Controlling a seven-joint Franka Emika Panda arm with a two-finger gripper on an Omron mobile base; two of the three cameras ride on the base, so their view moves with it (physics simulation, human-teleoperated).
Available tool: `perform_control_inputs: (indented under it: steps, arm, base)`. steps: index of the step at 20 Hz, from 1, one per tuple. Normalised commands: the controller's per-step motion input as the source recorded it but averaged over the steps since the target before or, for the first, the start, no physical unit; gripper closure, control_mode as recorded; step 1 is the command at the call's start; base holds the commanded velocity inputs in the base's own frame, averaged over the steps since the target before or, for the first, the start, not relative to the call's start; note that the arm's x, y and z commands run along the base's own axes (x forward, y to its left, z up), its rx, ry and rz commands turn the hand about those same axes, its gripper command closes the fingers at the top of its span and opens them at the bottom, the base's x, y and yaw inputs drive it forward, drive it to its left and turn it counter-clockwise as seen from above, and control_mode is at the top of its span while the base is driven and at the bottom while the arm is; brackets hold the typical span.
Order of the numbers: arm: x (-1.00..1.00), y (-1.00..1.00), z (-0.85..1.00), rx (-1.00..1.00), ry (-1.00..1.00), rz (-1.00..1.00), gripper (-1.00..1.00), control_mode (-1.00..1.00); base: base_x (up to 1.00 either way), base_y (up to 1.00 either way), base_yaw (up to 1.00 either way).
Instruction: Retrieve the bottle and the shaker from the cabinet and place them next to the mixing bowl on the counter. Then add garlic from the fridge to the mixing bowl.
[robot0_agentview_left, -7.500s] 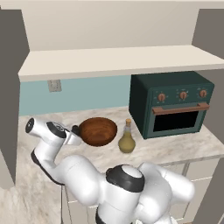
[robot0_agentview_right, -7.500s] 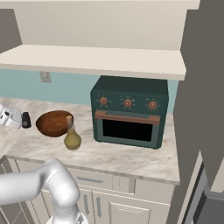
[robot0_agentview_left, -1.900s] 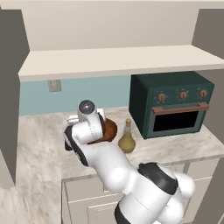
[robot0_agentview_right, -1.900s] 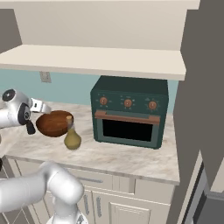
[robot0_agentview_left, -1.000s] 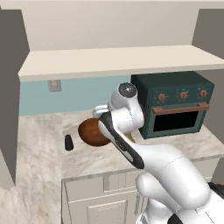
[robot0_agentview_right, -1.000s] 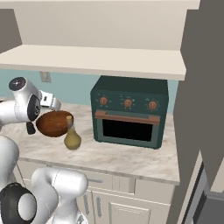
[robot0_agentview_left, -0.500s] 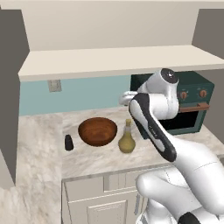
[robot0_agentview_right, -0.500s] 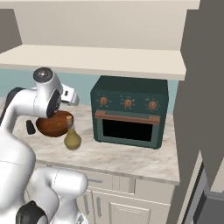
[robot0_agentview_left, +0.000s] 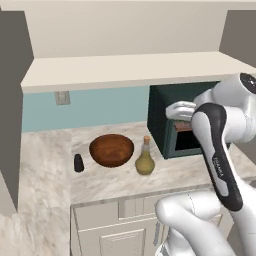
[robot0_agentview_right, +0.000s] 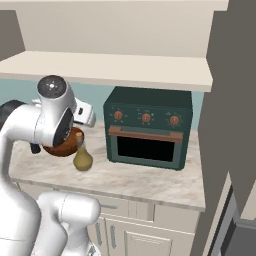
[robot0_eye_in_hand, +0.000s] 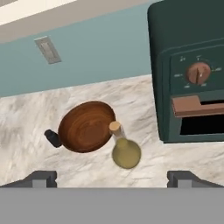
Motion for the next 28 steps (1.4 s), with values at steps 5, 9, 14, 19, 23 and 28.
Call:
perform_control_inputs:
  steps: [5, 9, 14, 19, 23, 28]
  arm:
    - [-0.83, -0.48, 0.21, 0.00, 0.00, -0.03, -1.00, -1.00]
    - [-0.39, -0.33, 0.07, -0.07, 0.00, -0.14, -1.00, -1.00]
    - [-0.02, -0.02, 0.00, -0.15, 0.00, -0.18, -1.00, -1.00]
    - [0.00, 0.00, 0.00, -0.02, 0.00, -0.06, -1.00, -1.00]
    - [0.00, 0.01, 0.00, 0.00, 0.00, 0.00, -1.00, -1.00]
    - [0.00, 0.00, 0.00, 0.00, 0.00, 0.00, -1.00, -1.00]
  base:
    - [0.00, 0.00, 0.00]
    - [0.00, 0.00, 0.00]
    - [0.00, 0.00, 0.00]
    - [0.00, 0.00, 0.00]
    - [0.00, 0.00, 0.00]
    - [0.00, 0.00, 0.00]
